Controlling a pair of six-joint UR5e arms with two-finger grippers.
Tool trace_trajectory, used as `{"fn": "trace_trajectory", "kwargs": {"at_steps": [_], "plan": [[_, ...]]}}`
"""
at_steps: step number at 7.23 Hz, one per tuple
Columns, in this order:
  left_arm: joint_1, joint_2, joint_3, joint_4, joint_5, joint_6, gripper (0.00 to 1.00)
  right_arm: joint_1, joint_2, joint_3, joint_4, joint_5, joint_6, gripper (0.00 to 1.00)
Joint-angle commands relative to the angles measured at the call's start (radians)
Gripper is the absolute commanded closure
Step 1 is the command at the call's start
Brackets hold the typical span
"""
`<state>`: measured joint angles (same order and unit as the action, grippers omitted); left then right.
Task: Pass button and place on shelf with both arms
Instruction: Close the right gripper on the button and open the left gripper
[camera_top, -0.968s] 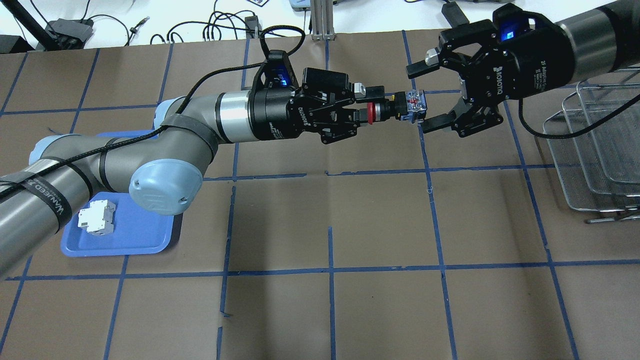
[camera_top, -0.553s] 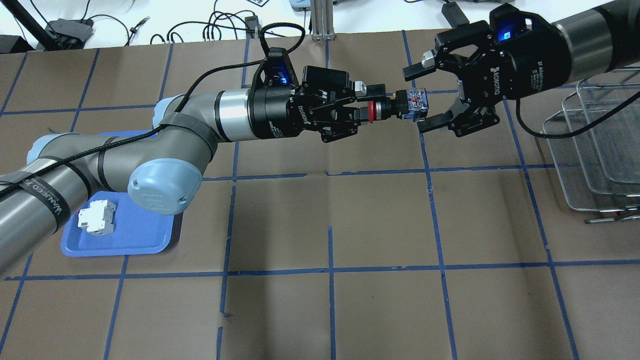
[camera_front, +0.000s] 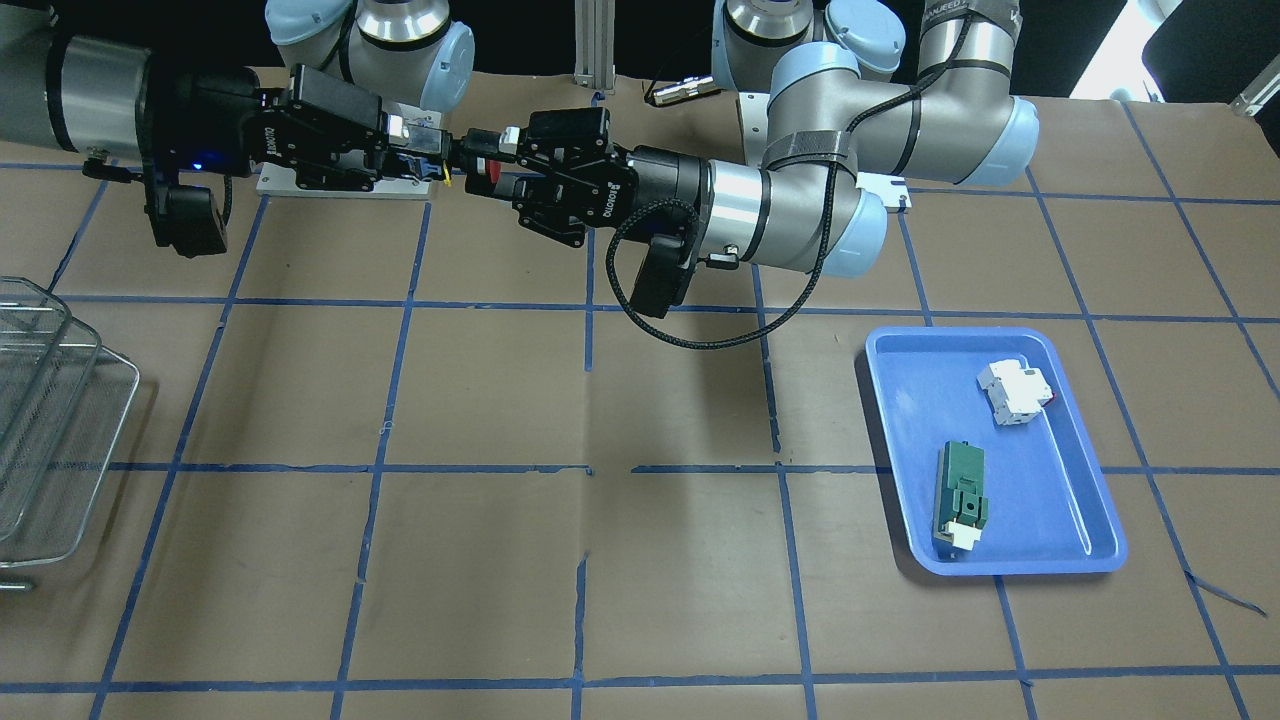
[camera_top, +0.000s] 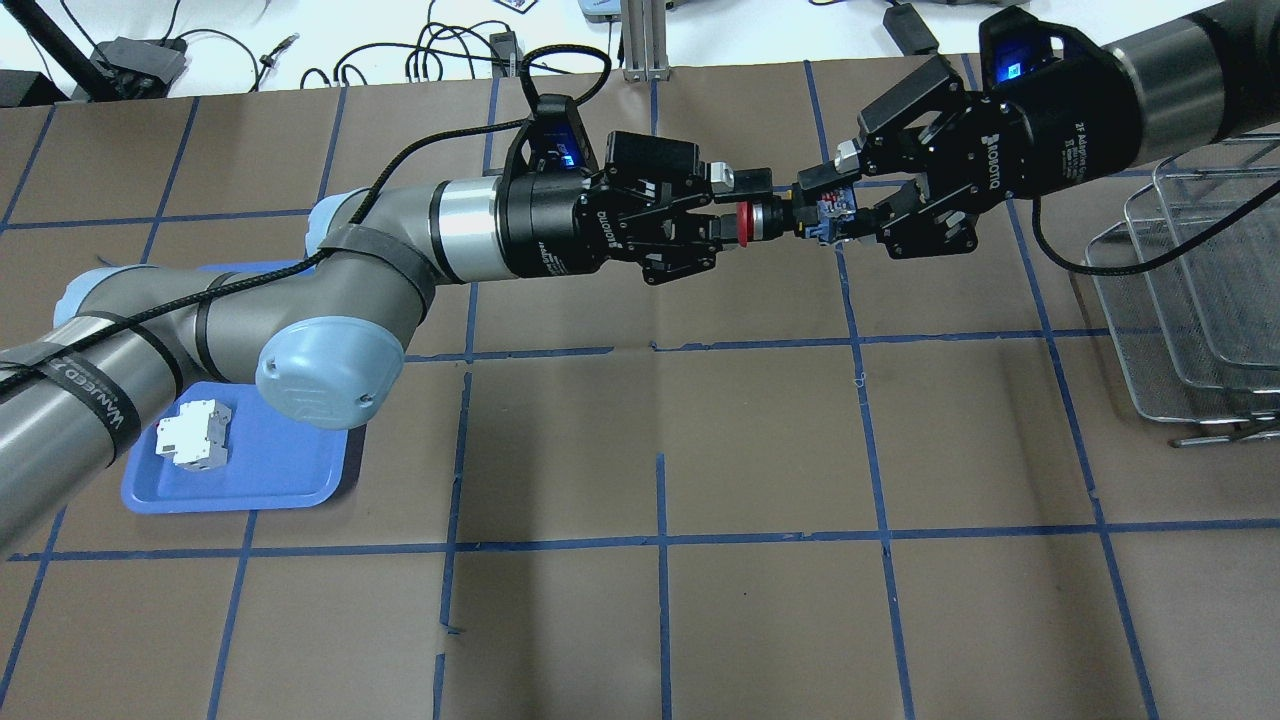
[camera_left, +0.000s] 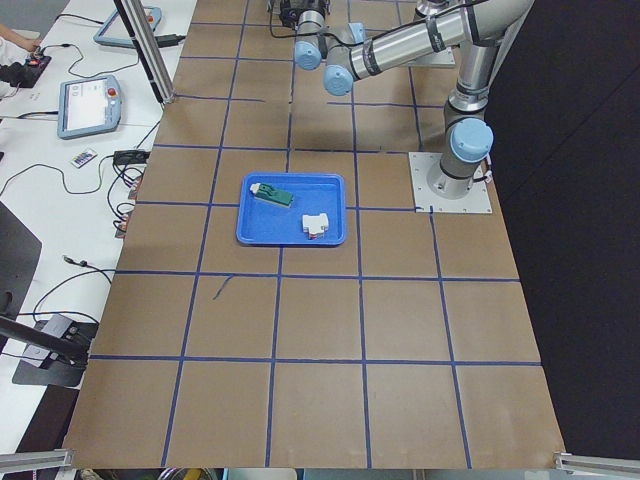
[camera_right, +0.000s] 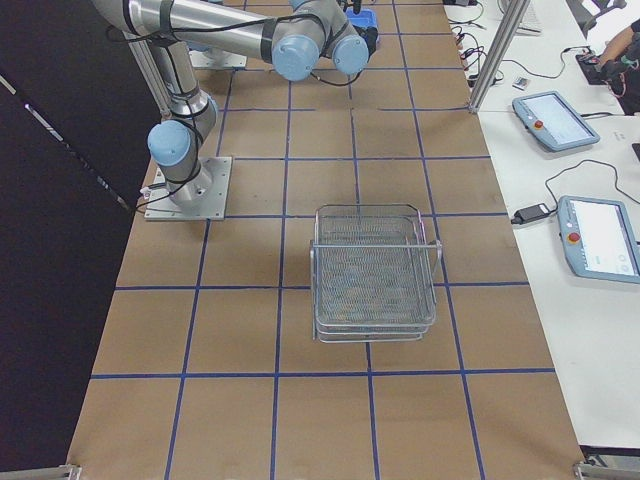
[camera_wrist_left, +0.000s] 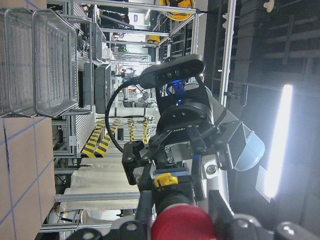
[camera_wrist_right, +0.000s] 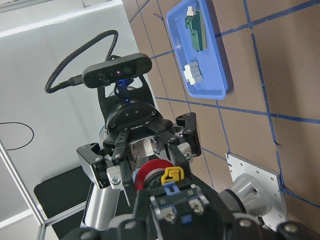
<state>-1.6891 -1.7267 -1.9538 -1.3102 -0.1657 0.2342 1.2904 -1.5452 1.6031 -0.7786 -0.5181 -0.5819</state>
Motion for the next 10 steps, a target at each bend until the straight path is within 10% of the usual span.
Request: {"fn": "trace_trajectory", "kwargs": {"at_steps": [1, 2, 3, 7, 10], "plan": [[0.000, -0.001, 0.007, -0.001, 0.002, -0.010, 0.91, 0.000, -0.001, -0.002, -0.001, 0.001, -0.001, 0.85], [0.000, 0.001, 0.010, -0.001, 0.002, -0.010, 0.35, 0.000, -0.001, -0.002, -0.001, 0.001, 0.001, 0.85], [0.000, 0.004, 0.022, -0.001, 0.003, -0.027, 0.00, 0.000, -0.001, -0.003, -0.001, 0.001, 0.001, 0.85], [0.034, 0.007, 0.090, 0.000, 0.089, -0.148, 0.00, -0.005, -0.001, -0.017, -0.036, -0.023, 0.002, 0.85], [0.239, 0.013, 0.119, 0.042, 0.514, -0.222, 0.00, -0.031, -0.045, -0.075, -0.303, -0.378, 0.031, 0.85]]}}
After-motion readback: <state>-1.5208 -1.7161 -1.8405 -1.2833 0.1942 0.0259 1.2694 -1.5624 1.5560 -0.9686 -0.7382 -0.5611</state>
